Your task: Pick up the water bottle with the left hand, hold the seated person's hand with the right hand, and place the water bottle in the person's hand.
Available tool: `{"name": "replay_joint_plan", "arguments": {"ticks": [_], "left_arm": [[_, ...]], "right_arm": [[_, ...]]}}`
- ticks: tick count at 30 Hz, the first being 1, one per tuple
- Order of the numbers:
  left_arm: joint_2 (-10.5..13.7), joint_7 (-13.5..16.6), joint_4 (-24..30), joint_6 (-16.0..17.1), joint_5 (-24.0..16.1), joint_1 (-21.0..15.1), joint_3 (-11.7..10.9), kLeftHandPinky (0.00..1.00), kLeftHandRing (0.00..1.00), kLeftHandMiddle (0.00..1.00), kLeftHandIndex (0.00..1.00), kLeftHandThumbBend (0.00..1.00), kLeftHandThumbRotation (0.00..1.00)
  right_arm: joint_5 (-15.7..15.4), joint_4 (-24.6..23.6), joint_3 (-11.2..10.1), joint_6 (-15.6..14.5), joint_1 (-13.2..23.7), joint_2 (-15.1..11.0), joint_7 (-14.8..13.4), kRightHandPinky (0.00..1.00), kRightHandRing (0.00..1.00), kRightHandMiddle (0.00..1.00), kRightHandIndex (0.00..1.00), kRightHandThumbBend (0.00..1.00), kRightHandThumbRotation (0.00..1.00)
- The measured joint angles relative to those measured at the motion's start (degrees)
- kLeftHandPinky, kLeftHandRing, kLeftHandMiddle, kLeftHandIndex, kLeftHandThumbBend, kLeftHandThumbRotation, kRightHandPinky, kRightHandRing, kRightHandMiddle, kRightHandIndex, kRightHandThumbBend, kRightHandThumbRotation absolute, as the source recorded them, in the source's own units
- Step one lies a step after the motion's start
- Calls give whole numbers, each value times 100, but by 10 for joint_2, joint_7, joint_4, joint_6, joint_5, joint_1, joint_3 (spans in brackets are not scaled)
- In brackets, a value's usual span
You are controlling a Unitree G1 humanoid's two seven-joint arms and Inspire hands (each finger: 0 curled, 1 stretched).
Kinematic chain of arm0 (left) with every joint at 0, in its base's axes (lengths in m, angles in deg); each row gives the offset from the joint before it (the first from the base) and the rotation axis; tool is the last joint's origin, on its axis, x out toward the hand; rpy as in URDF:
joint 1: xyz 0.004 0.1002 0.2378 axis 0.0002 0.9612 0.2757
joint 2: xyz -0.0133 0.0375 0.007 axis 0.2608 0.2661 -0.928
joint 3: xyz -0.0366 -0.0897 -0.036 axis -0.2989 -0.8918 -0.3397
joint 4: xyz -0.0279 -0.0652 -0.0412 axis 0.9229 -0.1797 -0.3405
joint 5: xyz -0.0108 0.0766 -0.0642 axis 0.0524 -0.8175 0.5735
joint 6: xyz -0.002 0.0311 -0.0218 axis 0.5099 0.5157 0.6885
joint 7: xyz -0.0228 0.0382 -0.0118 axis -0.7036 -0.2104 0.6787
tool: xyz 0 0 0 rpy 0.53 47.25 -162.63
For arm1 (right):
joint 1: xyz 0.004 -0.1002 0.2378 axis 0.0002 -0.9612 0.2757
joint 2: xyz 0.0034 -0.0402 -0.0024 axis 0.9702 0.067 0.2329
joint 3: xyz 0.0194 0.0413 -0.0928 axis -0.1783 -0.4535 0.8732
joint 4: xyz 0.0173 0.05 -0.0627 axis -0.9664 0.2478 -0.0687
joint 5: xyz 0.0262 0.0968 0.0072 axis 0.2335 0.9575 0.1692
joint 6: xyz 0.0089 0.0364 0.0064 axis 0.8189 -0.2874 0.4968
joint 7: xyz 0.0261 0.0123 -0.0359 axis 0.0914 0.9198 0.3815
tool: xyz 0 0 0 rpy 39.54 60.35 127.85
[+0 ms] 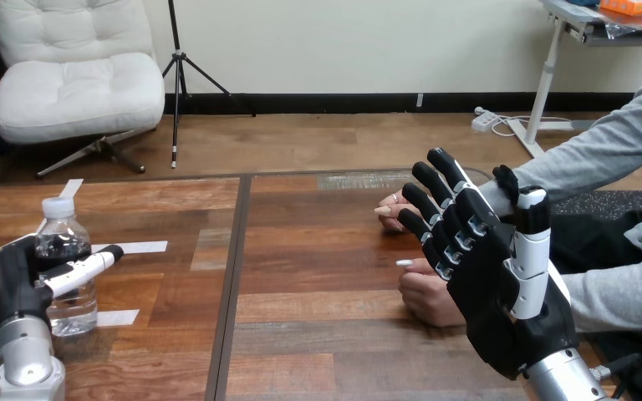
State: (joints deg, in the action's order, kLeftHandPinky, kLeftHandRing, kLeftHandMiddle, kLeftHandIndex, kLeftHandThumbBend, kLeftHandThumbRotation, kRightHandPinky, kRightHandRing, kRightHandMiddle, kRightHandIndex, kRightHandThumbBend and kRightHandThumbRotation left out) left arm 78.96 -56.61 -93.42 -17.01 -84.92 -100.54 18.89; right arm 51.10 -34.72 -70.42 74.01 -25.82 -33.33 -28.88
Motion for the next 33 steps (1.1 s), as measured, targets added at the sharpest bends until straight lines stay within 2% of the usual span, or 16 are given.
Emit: {"name": "replay_joint_plan", "arguments": {"ticks": [10, 24, 33], "left_arm": [[-3, 3, 18, 15, 1, 14, -1, 38, 42, 46, 46, 78, 0], [-18, 1, 103, 34, 4, 51, -1, 38, 41, 45, 44, 76, 0], [-26, -12, 164, 35, 8, 77, -2, 37, 40, 44, 43, 77, 0]], "right_arm": [[-9, 1, 0, 1, 0, -2, 0, 100, 100, 100, 99, 90, 100], [-47, 38, -3, 29, 15, -9, 13, 100, 100, 97, 98, 87, 100], [-73, 78, -8, 50, 33, -29, 22, 100, 100, 97, 98, 86, 100]]}}
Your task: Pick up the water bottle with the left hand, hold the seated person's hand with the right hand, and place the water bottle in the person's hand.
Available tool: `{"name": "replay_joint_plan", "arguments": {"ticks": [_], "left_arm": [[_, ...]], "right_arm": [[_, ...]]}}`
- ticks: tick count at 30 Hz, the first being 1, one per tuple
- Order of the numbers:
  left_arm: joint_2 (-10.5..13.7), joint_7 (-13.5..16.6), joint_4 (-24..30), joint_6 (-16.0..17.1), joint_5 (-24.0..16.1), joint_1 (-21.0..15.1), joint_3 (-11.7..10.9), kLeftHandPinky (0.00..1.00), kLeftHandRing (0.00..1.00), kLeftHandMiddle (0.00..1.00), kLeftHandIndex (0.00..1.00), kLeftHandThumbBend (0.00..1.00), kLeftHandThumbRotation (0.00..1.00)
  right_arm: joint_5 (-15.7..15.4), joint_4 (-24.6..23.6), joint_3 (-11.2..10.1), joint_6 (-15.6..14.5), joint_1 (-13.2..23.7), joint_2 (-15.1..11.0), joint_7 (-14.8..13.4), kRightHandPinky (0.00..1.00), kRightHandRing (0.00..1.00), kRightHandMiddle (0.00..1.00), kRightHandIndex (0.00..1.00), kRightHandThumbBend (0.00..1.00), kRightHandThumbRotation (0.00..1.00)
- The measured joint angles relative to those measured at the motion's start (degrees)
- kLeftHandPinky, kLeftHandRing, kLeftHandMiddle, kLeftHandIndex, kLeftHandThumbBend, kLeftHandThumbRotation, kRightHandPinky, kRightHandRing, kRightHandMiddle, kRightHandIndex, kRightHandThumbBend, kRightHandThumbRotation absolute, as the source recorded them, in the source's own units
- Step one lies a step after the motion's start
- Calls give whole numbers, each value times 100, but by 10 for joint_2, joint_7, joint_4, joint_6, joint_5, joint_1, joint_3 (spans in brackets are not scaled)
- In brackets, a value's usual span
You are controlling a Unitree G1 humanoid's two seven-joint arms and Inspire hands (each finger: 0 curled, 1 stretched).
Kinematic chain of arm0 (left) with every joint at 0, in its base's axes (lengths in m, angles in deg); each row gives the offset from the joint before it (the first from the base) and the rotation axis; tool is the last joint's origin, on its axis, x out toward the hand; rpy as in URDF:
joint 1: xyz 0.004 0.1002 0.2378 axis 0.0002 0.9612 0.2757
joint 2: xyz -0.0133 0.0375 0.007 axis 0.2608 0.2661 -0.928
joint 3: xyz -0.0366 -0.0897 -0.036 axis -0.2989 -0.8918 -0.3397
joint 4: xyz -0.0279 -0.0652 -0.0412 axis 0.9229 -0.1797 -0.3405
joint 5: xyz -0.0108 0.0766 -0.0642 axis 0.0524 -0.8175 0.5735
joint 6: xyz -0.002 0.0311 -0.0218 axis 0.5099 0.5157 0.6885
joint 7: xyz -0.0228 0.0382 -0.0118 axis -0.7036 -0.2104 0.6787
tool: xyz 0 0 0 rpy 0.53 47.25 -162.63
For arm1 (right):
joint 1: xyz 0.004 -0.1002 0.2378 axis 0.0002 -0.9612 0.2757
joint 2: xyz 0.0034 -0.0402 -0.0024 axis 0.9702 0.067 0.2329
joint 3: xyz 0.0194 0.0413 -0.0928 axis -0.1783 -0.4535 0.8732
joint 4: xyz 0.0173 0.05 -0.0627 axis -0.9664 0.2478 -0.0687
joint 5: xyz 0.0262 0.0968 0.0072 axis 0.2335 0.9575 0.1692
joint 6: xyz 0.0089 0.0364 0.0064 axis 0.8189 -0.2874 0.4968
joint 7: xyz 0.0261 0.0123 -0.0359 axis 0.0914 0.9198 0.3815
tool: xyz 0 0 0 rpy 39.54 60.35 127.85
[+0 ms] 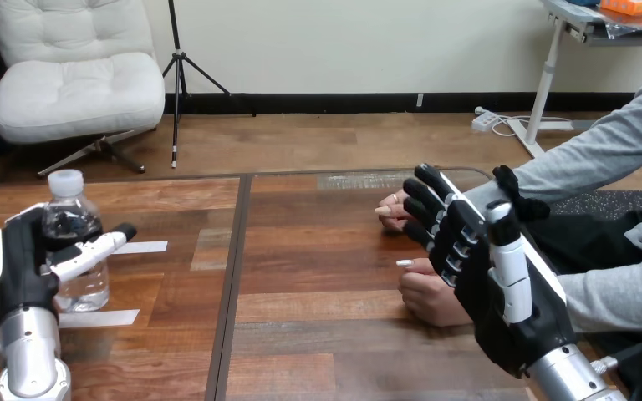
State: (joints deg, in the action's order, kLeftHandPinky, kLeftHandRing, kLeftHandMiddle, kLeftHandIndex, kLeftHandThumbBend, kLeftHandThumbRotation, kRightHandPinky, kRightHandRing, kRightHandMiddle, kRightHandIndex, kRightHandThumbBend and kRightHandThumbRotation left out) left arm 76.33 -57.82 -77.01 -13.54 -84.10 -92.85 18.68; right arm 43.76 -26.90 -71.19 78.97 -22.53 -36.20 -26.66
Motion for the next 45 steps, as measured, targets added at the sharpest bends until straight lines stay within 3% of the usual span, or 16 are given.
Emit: {"name": "replay_joint_plan", "arguments": {"ticks": [17, 24, 32, 45], "left_arm": [[-27, -26, 118, -11, 8, 66, -1, 34, 39, 42, 42, 77, 0], [-39, -41, 162, -25, 19, 94, 0, 34, 38, 42, 42, 76, 0], [-52, -55, 208, -43, 29, 124, 0, 33, 38, 42, 41, 75, 0], [-64, -77, 268, -64, 46, 159, 0, 36, 39, 42, 42, 73, 0]], "right_arm": [[-75, 95, -11, 63, 37, -38, -7, 95, 96, 96, 95, 93, 100], [-112, 141, -11, 93, 57, -58, -17, 95, 95, 95, 94, 77, 100], [-144, 204, -12, 135, 86, -85, -22, 93, 94, 94, 93, 72, 100], [-206, 340, -12, 230, 151, -134, -49, 86, 89, 90, 90, 83, 97]]}}
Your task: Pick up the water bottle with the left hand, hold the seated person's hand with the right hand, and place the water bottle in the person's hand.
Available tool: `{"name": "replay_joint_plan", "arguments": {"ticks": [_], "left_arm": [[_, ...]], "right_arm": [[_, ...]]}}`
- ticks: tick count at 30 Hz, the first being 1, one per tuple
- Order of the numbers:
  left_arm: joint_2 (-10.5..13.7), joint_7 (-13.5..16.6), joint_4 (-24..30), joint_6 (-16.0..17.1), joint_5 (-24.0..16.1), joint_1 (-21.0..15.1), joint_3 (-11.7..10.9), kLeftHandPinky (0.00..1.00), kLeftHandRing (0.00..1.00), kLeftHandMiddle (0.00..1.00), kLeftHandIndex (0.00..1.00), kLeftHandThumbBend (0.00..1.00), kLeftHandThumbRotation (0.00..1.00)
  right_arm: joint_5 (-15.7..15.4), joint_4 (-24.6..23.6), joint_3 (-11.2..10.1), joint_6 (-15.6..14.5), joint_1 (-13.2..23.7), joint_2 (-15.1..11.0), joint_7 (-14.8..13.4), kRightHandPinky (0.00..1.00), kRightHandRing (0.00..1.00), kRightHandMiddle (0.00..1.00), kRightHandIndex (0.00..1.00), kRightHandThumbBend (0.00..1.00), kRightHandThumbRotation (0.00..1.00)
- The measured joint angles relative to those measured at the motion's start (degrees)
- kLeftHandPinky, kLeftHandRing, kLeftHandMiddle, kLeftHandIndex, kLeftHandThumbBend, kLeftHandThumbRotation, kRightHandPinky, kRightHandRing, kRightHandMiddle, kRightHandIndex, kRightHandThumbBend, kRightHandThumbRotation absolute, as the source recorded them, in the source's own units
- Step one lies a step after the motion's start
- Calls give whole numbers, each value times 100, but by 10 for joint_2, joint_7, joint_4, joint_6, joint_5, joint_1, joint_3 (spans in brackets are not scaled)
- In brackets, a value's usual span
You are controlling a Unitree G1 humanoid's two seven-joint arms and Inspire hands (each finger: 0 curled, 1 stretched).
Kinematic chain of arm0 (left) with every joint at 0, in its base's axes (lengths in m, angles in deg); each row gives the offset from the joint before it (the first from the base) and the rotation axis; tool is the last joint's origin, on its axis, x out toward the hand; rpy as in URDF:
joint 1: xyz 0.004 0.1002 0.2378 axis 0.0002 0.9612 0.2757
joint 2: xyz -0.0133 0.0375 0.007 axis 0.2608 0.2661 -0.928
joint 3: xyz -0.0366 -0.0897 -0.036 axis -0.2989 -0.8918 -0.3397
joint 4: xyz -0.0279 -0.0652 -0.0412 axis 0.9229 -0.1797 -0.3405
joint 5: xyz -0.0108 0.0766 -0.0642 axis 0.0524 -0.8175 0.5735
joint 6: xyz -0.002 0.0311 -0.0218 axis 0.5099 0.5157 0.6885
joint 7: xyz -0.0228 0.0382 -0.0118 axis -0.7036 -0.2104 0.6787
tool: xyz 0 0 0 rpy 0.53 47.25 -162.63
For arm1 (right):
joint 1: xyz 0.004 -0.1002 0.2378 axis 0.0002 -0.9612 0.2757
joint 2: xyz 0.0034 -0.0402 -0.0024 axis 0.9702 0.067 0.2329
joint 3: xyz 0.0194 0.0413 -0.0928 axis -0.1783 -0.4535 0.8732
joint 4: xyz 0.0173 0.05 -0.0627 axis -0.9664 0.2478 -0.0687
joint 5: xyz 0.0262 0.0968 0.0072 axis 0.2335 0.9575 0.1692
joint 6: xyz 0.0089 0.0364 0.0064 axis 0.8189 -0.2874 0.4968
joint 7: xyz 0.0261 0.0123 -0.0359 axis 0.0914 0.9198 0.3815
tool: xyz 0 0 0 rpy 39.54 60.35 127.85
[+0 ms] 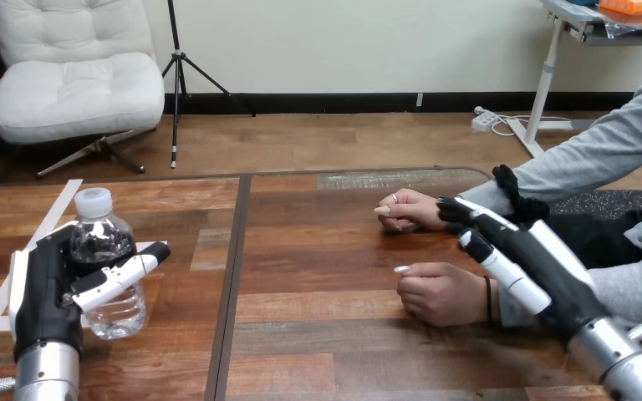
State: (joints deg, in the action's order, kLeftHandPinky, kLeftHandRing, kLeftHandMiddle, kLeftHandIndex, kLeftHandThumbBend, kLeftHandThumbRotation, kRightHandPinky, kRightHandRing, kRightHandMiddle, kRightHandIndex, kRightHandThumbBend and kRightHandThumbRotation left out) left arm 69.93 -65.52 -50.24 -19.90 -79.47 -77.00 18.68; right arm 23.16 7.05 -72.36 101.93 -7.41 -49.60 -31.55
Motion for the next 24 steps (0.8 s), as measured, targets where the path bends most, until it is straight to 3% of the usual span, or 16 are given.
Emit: {"name": "replay_joint_plan", "arguments": {"ticks": [12, 24], "left_arm": [[-8, -14, 45, -5, 5, 12, 0, 37, 39, 41, 41, 74, 0], [-9, -25, 76, -5, 5, 12, -1, 37, 38, 42, 41, 73, 0]], "right_arm": [[-34, 130, 1, 82, 68, -41, -22, 80, 87, 89, 89, 92, 92], [-81, 220, 3, 138, 127, -71, -54, 80, 86, 89, 90, 99, 92]]}}
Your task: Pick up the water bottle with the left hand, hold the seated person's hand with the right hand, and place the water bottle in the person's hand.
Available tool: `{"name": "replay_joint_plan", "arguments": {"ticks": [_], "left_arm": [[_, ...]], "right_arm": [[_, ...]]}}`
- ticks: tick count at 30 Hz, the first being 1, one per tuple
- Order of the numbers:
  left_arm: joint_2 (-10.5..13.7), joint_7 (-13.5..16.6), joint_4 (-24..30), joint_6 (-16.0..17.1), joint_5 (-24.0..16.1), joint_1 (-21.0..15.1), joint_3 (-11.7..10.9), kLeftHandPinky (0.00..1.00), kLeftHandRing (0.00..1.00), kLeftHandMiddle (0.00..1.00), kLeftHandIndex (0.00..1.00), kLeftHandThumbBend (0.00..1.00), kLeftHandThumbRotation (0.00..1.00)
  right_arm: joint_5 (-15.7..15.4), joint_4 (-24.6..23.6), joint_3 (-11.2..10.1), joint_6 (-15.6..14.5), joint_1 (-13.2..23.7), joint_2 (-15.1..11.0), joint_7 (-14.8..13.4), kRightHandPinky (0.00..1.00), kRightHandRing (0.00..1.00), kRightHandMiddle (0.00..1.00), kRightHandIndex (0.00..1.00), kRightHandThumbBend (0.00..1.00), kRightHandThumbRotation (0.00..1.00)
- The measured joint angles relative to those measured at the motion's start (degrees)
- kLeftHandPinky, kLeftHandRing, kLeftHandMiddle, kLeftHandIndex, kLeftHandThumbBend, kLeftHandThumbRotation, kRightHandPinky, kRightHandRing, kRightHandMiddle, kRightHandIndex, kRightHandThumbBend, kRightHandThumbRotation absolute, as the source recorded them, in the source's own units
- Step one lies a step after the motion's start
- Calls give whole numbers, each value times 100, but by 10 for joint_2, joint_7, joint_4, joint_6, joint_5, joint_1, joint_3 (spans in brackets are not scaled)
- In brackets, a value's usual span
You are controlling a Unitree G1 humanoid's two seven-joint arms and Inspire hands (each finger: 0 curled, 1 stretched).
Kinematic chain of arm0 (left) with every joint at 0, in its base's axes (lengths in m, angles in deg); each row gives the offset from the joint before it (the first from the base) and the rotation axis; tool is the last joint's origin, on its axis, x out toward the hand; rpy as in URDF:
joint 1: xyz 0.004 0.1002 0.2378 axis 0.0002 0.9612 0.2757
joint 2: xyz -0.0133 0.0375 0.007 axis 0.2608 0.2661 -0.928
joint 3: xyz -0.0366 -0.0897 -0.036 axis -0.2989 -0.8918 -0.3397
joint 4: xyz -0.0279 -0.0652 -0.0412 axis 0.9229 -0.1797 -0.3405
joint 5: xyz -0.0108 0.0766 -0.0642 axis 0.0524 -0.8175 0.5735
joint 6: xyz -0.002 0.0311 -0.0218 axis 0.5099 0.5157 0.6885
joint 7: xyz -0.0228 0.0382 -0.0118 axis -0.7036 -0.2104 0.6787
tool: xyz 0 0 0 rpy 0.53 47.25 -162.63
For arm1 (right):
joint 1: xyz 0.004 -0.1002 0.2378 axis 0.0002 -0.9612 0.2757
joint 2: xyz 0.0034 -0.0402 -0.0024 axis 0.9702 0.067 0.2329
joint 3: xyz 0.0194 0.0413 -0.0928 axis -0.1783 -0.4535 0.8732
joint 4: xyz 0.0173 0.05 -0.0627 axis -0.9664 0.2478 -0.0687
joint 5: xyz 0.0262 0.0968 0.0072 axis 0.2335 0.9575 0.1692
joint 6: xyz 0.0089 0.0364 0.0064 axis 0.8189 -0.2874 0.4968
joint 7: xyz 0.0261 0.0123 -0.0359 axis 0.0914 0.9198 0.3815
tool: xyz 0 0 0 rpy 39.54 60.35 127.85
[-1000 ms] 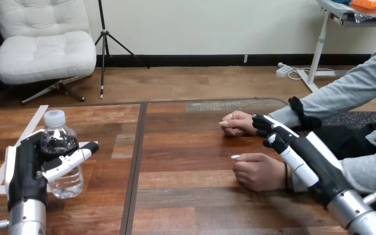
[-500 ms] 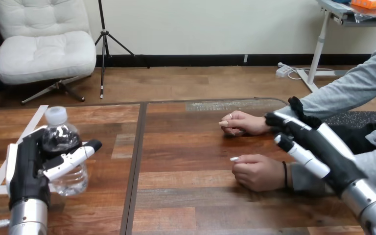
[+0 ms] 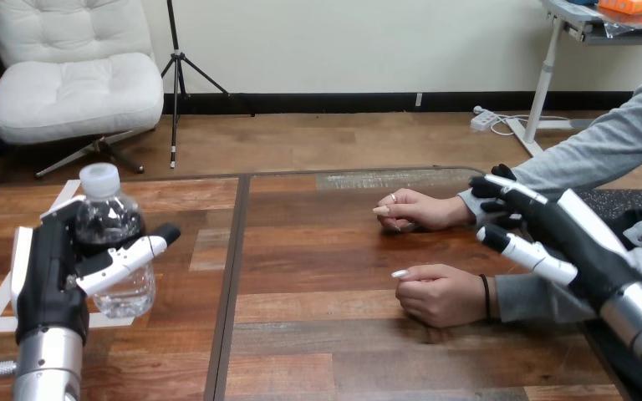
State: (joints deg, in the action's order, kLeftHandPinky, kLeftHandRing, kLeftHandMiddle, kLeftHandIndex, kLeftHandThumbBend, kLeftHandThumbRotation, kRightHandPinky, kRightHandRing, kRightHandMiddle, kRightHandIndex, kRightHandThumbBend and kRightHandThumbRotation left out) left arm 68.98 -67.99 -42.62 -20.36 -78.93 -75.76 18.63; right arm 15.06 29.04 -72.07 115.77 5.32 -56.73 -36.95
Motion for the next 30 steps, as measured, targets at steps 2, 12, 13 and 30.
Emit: {"name": "replay_joint_plan", "arguments": {"ticks": [2, 12, 13, 30], "left_arm": [[0, -1, 4, 0, 0, 0, 0, 37, 38, 42, 41, 73, 0], [0, -5, 15, 0, 1, 0, -1, 36, 38, 41, 41, 72, 0], [0, -6, 16, 0, 1, 0, -1, 36, 38, 41, 41, 72, 0], [-1, -11, 49, 0, 12, -1, -3, 34, 37, 41, 41, 71, 0]], "right_arm": [[-8, 13, 1, 7, 10, -4, -6, 81, 86, 89, 90, 99, 92], [-46, 63, 10, 34, 52, -23, -31, 80, 86, 89, 90, 100, 87], [-50, 67, 11, 35, 56, -25, -33, 80, 86, 89, 90, 100, 87], [-87, 122, 45, 34, 114, -56, -43, 80, 87, 89, 89, 100, 72]]}}
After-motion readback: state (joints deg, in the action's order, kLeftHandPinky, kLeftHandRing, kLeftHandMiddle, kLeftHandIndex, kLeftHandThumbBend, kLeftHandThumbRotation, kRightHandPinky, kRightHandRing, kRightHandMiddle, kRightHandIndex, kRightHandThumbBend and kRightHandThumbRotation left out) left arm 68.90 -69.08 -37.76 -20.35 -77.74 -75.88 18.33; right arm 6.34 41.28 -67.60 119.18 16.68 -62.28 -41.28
